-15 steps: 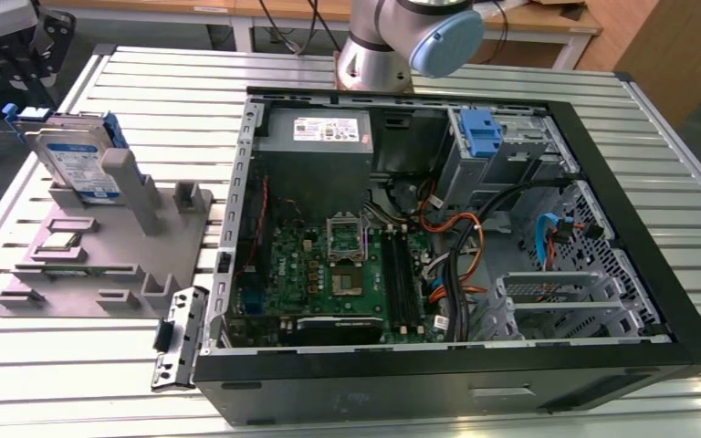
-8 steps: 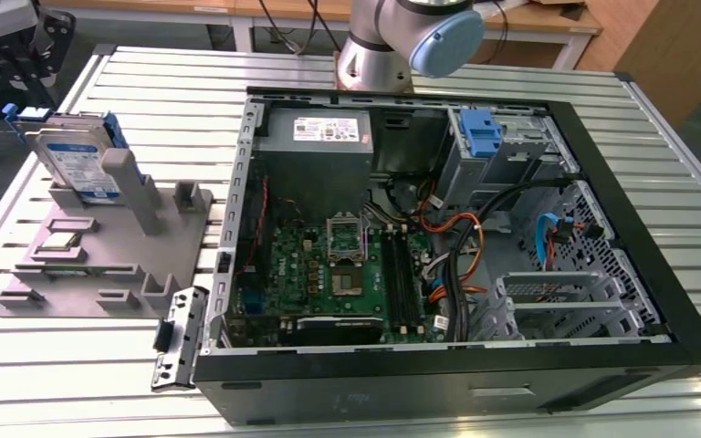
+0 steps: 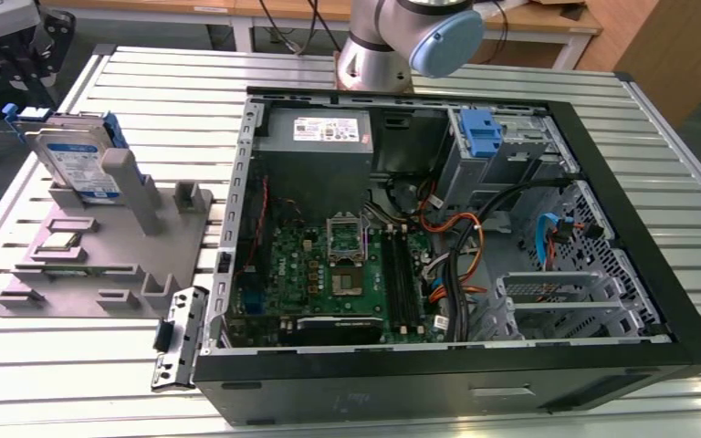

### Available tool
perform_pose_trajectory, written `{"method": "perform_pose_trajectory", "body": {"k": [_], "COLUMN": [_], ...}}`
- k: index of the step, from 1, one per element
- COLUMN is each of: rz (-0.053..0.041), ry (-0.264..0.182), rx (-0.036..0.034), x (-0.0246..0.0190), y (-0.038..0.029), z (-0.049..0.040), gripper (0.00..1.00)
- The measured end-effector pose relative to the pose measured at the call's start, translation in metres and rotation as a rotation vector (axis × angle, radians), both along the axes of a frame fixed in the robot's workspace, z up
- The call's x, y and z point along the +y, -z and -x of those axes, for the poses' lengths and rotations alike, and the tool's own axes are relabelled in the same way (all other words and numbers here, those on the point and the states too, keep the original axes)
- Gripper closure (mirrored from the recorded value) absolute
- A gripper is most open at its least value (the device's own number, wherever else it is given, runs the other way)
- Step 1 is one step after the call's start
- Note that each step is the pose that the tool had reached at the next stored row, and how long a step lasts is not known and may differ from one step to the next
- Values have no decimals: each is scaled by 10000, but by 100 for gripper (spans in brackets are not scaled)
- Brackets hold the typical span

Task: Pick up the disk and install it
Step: 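Pick up the disk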

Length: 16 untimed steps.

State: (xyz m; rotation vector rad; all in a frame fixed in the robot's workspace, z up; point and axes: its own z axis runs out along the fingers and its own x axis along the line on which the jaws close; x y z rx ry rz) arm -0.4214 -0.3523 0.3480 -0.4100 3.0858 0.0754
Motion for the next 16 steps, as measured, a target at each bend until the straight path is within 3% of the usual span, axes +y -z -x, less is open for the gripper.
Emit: {"method": "perform_pose_trajectory", "body": {"k": [16], "rz": [0], "ry": [-122], "rx": [0], "x": [0], "y": [-18], "z": [0], "gripper": [89]}}
